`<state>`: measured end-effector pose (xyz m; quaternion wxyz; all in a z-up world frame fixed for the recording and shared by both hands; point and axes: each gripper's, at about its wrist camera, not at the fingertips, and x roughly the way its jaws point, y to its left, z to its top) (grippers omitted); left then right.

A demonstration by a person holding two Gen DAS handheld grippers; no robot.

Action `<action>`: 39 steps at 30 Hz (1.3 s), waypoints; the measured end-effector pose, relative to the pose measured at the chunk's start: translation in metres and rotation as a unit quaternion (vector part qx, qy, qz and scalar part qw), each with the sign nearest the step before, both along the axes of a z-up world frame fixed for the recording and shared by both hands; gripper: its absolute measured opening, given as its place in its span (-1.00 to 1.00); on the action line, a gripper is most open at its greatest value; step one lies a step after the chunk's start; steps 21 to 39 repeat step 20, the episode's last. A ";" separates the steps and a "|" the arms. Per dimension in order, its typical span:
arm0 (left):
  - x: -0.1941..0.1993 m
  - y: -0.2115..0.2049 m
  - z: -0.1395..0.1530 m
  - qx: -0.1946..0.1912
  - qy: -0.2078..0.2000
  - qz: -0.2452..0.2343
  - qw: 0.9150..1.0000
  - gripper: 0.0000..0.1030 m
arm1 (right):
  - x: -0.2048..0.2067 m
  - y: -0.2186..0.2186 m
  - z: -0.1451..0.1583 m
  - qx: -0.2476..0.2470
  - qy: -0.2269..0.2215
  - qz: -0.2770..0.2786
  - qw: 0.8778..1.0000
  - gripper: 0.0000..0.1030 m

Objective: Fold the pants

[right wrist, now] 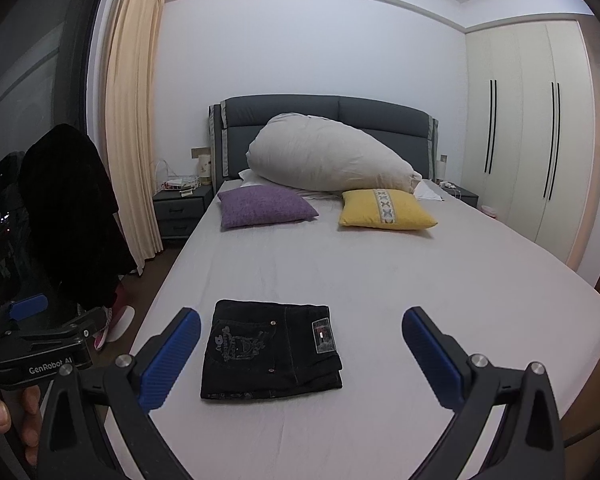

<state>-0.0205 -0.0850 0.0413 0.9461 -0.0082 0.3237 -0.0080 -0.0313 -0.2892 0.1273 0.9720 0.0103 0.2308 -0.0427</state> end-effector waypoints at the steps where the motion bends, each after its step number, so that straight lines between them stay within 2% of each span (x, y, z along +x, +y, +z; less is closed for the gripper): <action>1: 0.000 -0.001 -0.001 0.000 0.000 0.000 1.000 1.00 | 0.000 0.000 0.000 0.000 0.000 0.000 1.000 1.00; 9: 0.000 -0.003 -0.004 -0.005 0.003 -0.003 1.000 1.00 | 0.000 0.002 -0.003 0.002 0.003 0.002 1.000 1.00; 20: 0.006 -0.002 -0.017 -0.023 0.026 -0.004 0.999 1.00 | 0.000 0.001 -0.010 0.008 0.012 0.001 1.000 1.00; 39: 0.006 -0.002 -0.017 -0.023 0.026 -0.004 0.999 1.00 | 0.000 0.001 -0.010 0.008 0.012 0.001 1.000 1.00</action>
